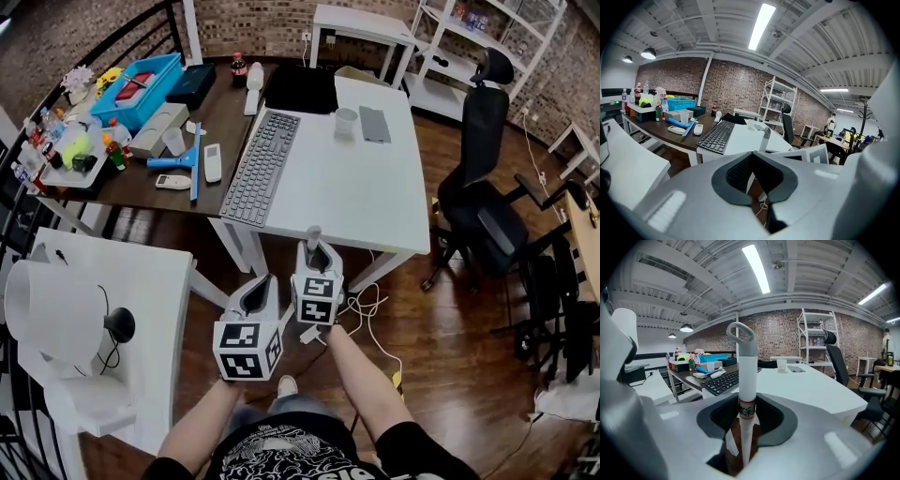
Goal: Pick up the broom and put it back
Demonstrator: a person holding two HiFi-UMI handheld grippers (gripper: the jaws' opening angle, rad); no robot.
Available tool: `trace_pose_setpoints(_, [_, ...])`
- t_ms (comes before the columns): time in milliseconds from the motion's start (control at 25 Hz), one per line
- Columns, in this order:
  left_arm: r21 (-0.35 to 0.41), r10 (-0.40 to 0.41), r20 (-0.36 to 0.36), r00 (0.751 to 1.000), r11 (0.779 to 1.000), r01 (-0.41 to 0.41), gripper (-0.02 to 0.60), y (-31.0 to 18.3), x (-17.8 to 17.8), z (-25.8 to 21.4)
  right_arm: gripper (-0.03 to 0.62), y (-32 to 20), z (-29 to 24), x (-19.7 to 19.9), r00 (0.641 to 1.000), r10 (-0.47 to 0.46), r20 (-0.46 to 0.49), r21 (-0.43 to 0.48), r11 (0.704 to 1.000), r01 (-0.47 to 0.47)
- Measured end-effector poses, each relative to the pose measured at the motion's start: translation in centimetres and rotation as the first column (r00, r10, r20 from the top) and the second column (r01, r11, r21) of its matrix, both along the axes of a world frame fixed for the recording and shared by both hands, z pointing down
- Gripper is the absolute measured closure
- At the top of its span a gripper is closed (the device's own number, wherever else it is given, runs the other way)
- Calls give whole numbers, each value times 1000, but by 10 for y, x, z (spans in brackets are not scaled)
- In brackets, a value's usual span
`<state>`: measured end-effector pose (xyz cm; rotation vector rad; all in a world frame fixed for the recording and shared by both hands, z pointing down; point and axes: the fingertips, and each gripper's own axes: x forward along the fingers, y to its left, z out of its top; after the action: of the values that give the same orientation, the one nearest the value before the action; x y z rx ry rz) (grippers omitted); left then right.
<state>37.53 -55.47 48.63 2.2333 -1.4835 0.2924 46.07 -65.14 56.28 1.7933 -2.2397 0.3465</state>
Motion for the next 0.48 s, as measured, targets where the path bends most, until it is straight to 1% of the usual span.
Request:
trace_pose_setpoints(200, [13,-4,3,1000,1000,4,575,-15,5,-2,490,-23,5,-3,1000,-15,-5,-12,1000,14])
trace_pose_setpoints(480, [-20,-24,9,1000,1000,24,575,-25,0,7,487,-52,12,0,1000,-23,-19,-31,999,23])
